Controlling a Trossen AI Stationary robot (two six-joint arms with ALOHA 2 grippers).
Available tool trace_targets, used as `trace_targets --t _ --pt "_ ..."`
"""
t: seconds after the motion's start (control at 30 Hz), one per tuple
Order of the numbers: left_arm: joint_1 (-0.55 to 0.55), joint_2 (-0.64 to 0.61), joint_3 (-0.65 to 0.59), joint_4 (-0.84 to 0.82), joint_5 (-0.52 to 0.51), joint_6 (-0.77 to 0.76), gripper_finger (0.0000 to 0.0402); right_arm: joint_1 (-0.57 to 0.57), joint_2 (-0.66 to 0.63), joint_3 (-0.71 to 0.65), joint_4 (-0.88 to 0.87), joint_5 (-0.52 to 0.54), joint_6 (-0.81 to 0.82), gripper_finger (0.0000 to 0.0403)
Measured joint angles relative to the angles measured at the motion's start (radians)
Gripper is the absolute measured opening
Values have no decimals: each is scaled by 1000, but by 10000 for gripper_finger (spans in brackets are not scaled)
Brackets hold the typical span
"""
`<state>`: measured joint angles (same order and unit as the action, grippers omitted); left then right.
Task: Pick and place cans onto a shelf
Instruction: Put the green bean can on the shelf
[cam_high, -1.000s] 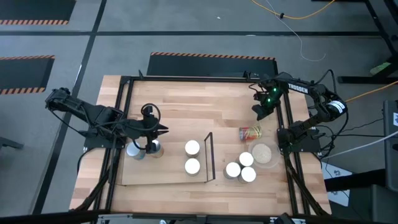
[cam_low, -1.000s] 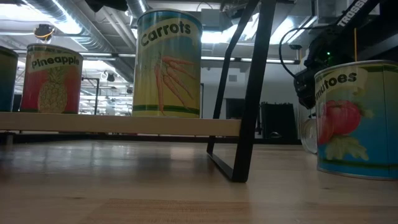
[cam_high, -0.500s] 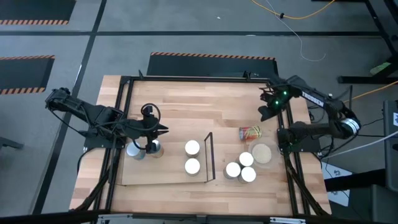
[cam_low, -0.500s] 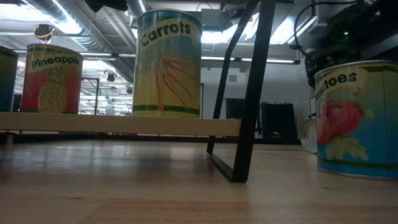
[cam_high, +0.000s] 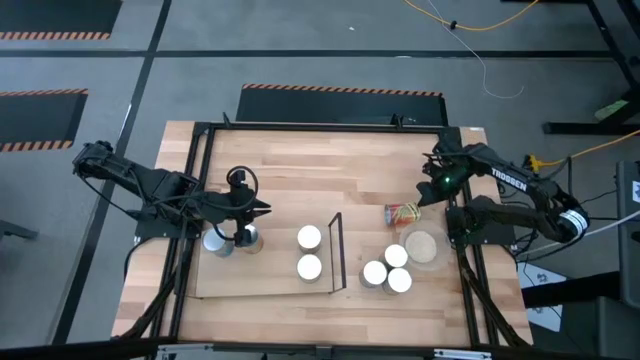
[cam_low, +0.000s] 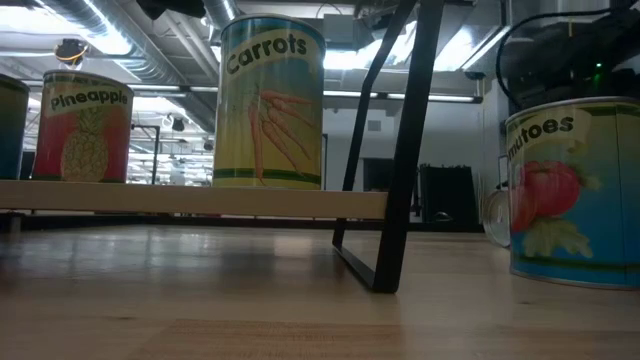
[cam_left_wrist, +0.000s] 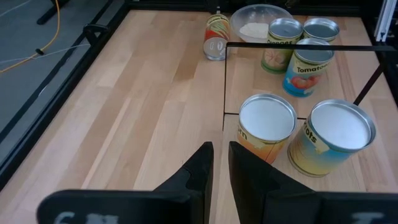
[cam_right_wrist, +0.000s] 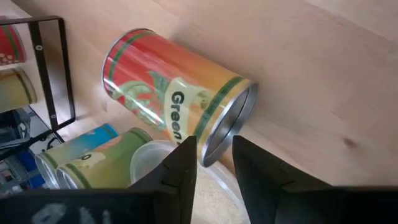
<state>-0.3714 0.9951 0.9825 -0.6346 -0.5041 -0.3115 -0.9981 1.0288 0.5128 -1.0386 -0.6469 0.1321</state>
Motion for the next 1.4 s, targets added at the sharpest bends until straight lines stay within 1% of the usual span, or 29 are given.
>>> trace_targets --t 0.13,0.33,0.7,0.83,0.93,1.4 --pt "0 0 0 0 0 0 43 0 3 -24 31 -4 24 108" --pt "0 0 0 0 0 0 43 0 3 -48 56 -58 47 108" --pt "0 0 0 0 0 0 43 0 3 -48 118 -64 76 108" --pt "0 0 0 0 0 0 43 0 3 -48 137 -90 77 108" --pt "0 0 0 0 0 0 43 0 5 -48 137 -82 83 108" --pt "0 0 0 0 0 0 43 0 91 -48 139 -87 95 108"
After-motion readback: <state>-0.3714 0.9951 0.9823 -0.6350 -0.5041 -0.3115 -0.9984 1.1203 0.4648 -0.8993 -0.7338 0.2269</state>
